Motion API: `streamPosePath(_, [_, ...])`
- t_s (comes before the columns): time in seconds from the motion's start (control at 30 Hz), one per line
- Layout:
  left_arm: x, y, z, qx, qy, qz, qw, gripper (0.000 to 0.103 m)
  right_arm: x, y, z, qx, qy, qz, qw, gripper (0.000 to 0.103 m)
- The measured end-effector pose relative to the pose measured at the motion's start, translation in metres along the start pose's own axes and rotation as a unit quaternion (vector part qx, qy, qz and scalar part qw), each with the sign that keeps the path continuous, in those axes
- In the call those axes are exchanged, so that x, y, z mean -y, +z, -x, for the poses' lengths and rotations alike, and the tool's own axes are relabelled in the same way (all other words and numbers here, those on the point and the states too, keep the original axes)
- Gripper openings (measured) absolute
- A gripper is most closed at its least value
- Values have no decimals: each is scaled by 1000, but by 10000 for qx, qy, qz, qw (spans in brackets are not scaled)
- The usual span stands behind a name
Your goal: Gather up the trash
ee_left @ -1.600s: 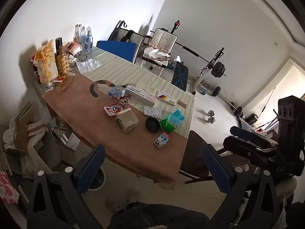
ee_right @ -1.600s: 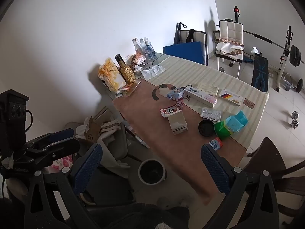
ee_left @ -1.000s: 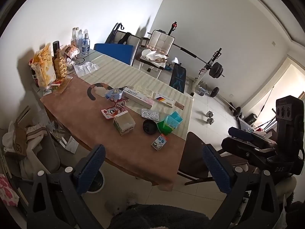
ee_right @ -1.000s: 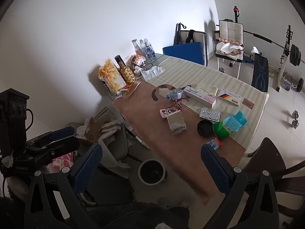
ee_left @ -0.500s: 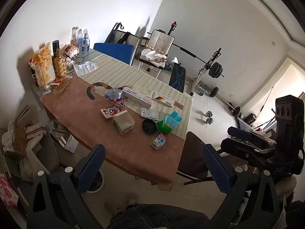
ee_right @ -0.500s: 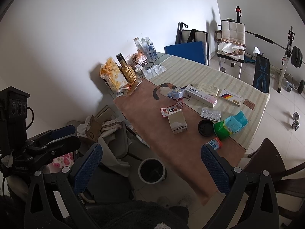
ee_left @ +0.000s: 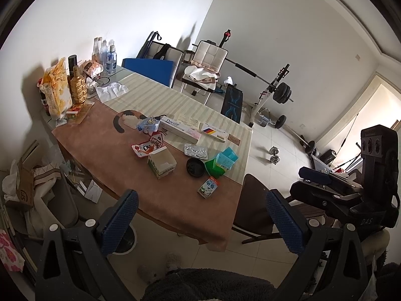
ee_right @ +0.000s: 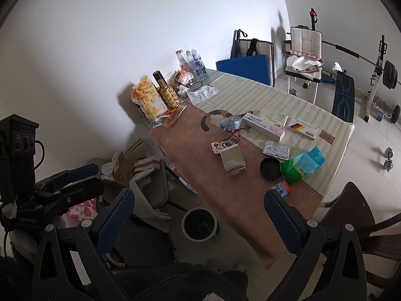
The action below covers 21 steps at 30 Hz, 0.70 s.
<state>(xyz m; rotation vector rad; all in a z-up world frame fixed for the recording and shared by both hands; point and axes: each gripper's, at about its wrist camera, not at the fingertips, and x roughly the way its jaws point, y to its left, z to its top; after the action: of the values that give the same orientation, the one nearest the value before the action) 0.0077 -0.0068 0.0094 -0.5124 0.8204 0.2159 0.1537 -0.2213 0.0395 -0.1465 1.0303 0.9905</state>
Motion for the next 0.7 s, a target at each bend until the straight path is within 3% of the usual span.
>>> streamPosePath(0.7, [10, 0, 0, -35, -102, -47, 9999, 103, 2, -5, 5, 36, -44, -106, 9999, 103])
